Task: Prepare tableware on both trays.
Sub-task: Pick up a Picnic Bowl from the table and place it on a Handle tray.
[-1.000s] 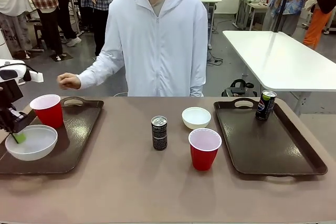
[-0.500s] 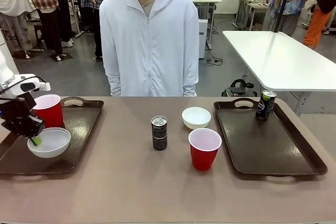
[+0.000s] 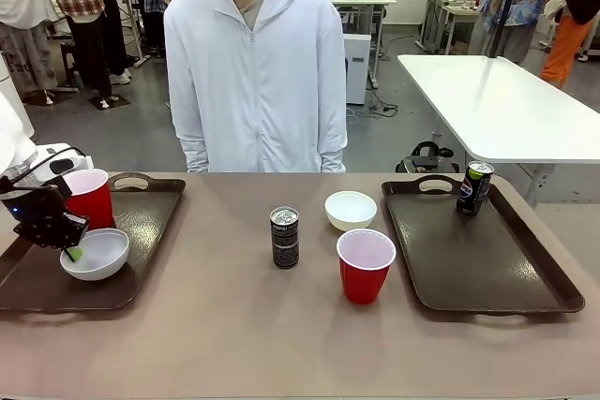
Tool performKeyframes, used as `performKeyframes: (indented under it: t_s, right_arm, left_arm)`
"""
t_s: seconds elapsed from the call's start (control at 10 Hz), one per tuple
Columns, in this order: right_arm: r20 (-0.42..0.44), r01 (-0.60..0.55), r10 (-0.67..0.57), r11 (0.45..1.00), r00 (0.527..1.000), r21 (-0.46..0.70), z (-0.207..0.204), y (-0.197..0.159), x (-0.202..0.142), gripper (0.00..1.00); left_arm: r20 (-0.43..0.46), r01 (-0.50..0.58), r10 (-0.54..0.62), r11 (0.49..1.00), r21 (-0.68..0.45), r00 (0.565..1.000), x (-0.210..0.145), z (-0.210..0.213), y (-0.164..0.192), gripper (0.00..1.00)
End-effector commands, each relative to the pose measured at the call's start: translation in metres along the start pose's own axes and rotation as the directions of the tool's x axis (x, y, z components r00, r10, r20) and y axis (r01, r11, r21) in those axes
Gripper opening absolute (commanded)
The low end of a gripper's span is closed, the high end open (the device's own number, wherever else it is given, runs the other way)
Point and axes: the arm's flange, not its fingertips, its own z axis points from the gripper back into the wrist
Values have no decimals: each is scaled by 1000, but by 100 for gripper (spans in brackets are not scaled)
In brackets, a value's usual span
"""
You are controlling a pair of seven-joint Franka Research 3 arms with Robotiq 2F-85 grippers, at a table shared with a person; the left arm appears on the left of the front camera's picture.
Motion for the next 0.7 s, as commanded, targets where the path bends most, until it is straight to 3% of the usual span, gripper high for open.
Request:
performKeyframes:
  t_s: [0.0,0.1,0.2,0.3,0.4,0.5,0.6]
  right_arm:
    - [9,-5,5,1000,1000,24,0,1,1,100]
    - [9,-5,5,1000,1000,24,0,1,1,100]
    - [9,-5,5,1000,1000,24,0,1,1,100]
    - [9,-5,5,1000,1000,24,0,1,1,100]
    - [9,-5,5,1000,1000,24,0,1,1,100]
    - [9,-5,5,1000,1000,24,0,1,1,100]
    - [9,-5,5,1000,1000,24,0,1,1,100]
  left_arm:
    - [-5,-22,22,1000,11,1000,-21,-20,-4,22]
    - [0,-22,22,1000,13,1000,-21,-17,-5,24]
    - [-1,-16,16,1000,15,1000,-21,-11,-4,42]
    - [-17,-5,5,1000,15,1000,-19,-5,-4,44]
    - [-19,2,-1,1000,25,1000,-23,2,-5,62]
    - [-20,18,-18,999,29,1000,-23,11,-5,64]
    - [-14,34,-34,999,32,999,-25,23,-7,81]
